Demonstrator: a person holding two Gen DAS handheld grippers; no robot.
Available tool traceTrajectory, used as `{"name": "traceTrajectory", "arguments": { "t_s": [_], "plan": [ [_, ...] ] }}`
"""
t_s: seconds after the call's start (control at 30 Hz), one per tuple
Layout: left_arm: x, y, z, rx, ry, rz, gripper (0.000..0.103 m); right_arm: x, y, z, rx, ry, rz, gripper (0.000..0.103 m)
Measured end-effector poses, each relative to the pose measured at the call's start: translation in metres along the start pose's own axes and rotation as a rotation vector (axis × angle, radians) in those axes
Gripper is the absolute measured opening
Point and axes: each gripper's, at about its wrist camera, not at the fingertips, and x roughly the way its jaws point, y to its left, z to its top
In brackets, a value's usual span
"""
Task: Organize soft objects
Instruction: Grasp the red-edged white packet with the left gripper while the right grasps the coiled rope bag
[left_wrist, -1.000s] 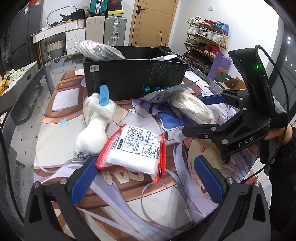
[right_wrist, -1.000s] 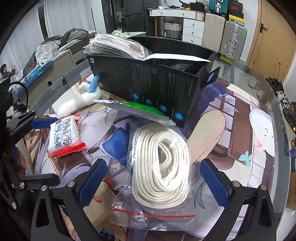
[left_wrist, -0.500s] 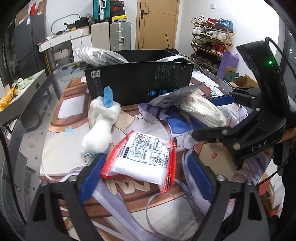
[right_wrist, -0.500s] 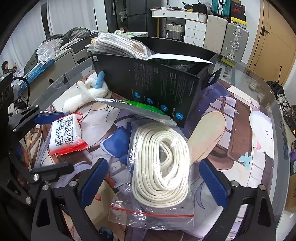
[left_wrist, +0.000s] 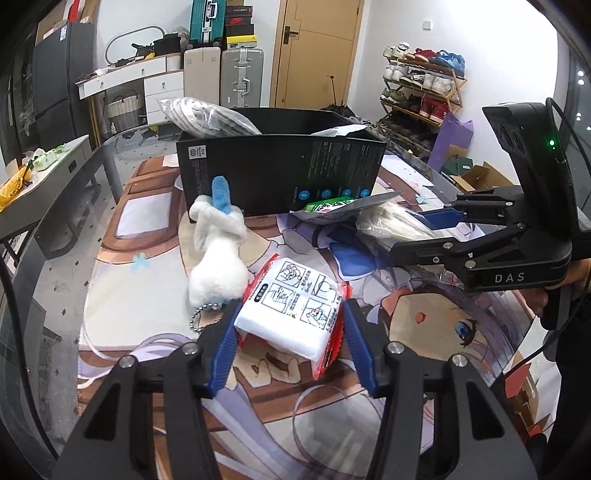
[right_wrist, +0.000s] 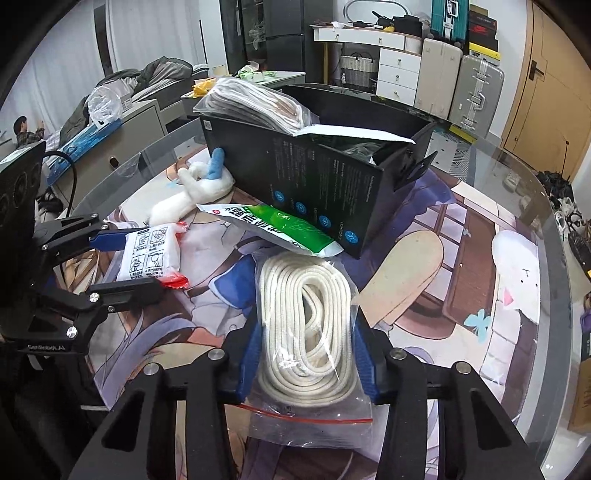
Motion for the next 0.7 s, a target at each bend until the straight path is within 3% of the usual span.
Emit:
{"name": "traceTrajectory", "arguments": {
  "t_s": [0.2,0.7],
  "plan": [
    [-0.004,-0.003,-0.001,0.002,-0.003,-0.015,0.053,-0.009,-0.004,-0.002,0.005,-0.019,0.000,0.045],
    [-0.030,-0.004,0.008,0.000,-0.065,-0.034,0.053,-0.057,-0.007,0.005,0.014,-0.161,0.010,0.045]
  ]
}}
